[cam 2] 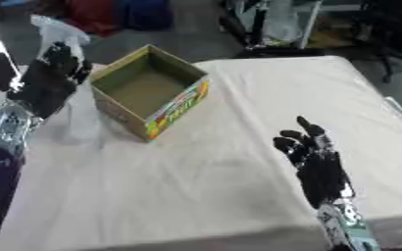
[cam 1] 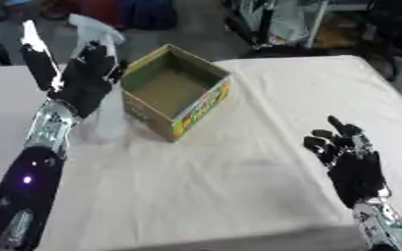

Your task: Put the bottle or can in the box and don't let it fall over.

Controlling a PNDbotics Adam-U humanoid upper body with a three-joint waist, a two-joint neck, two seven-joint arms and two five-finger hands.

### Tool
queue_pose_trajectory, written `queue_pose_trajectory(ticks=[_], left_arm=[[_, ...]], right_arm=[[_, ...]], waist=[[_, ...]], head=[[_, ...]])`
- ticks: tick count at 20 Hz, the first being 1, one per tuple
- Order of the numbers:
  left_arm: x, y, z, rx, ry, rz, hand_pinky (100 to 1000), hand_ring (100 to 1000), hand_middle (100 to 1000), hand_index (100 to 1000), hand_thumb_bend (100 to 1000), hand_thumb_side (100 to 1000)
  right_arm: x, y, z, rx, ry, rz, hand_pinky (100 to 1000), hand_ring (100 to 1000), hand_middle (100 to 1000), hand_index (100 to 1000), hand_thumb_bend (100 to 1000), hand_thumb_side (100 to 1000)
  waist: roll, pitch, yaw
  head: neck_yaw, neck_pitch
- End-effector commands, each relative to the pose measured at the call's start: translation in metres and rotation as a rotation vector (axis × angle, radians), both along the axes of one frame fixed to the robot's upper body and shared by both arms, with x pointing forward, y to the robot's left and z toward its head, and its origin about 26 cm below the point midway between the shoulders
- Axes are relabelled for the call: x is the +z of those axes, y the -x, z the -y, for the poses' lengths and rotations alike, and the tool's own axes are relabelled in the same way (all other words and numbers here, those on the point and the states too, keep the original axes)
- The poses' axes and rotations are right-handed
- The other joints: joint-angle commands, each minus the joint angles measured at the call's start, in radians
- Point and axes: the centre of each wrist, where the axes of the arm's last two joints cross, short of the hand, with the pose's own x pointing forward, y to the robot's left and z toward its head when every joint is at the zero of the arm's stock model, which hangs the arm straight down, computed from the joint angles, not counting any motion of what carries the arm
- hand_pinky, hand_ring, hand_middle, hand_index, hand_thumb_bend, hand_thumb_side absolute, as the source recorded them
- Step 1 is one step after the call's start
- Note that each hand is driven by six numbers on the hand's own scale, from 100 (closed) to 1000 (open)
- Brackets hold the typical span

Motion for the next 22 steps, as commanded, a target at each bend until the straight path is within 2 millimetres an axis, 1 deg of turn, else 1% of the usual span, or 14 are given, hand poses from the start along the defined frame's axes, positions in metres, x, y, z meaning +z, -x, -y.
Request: queue_pose_trajectory(ticks=[1, 4, 6, 8, 10, 13, 15, 17, 19, 21, 22], left_arm=[[0.035, -0.005, 0.001, -0.027, 0.009, 0.090, 494, 188, 192, 1000, 623, 883], [0.065, -0.011, 0.008, -0.066, 0.032, 0.167, 493, 187, 179, 1000, 611, 879], [0.077, -0.015, 0.015, -0.099, 0.042, 0.214, 498, 191, 175, 1000, 606, 886], [0.079, -0.020, 0.022, -0.136, 0.040, 0.236, 501, 188, 168, 1000, 597, 899], [0.072, -0.026, 0.028, -0.170, 0.024, 0.236, 505, 187, 167, 1000, 595, 914], [0.049, -0.037, 0.030, -0.182, -0.025, 0.191, 510, 179, 165, 1000, 587, 944], [0.024, -0.046, 0.026, -0.161, -0.090, 0.123, 523, 181, 169, 1000, 582, 972], [-0.006, -0.054, 0.018, -0.113, -0.172, 0.029, 532, 173, 169, 1000, 584, 991], [-0.039, -0.058, 0.005, -0.049, -0.283, -0.075, 583, 199, 197, 987, 591, 1000], [-0.068, -0.056, -0.011, 0.028, -0.390, -0.159, 601, 211, 211, 986, 588, 1000], [-0.082, -0.054, -0.020, 0.072, -0.441, -0.206, 636, 233, 232, 983, 583, 1000]], right_arm=[[0.008, -0.004, -0.003, 0.020, 0.002, 0.027, 856, 716, 649, 967, 100, 767], [0.008, -0.005, -0.006, 0.035, -0.001, 0.026, 856, 715, 649, 967, 100, 766], [0.008, -0.006, -0.010, 0.048, -0.006, 0.026, 856, 715, 648, 967, 100, 765], [0.009, -0.007, -0.013, 0.059, -0.011, 0.030, 856, 714, 648, 967, 100, 763], [0.010, -0.009, -0.017, 0.070, -0.017, 0.035, 855, 714, 647, 967, 100, 762], [0.013, -0.011, -0.021, 0.081, -0.026, 0.044, 856, 714, 647, 967, 100, 760], [0.014, -0.012, -0.024, 0.088, -0.031, 0.051, 855, 713, 647, 967, 100, 759], [0.015, -0.013, -0.026, 0.095, -0.034, 0.053, 855, 713, 647, 967, 100, 759], [0.015, -0.013, -0.027, 0.101, -0.035, 0.056, 856, 713, 647, 967, 100, 759], [0.016, -0.013, -0.027, 0.101, -0.034, 0.057, 856, 713, 647, 967, 100, 759], [0.016, -0.013, -0.026, 0.100, -0.033, 0.057, 857, 713, 647, 967, 100, 760]], waist=[[-0.001, -0.017, -0.009], [-0.003, -0.015, -0.029], [-0.005, -0.012, -0.042], [-0.007, -0.008, -0.055], [-0.010, -0.003, -0.068], [-0.015, 0.003, -0.081], [-0.017, 0.005, -0.086], [-0.017, 0.006, -0.089], [-0.017, 0.007, -0.088], [-0.016, 0.008, -0.083], [-0.015, 0.008, -0.080]], head=[[0.013, -0.002], [0.031, -0.002], [0.042, -0.002], [0.050, -0.002], [0.057, -0.002], [0.059, -0.002], [0.059, -0.002], [0.060, -0.002], [0.061, -0.002], [0.059, -0.002], [0.059, -0.002]])
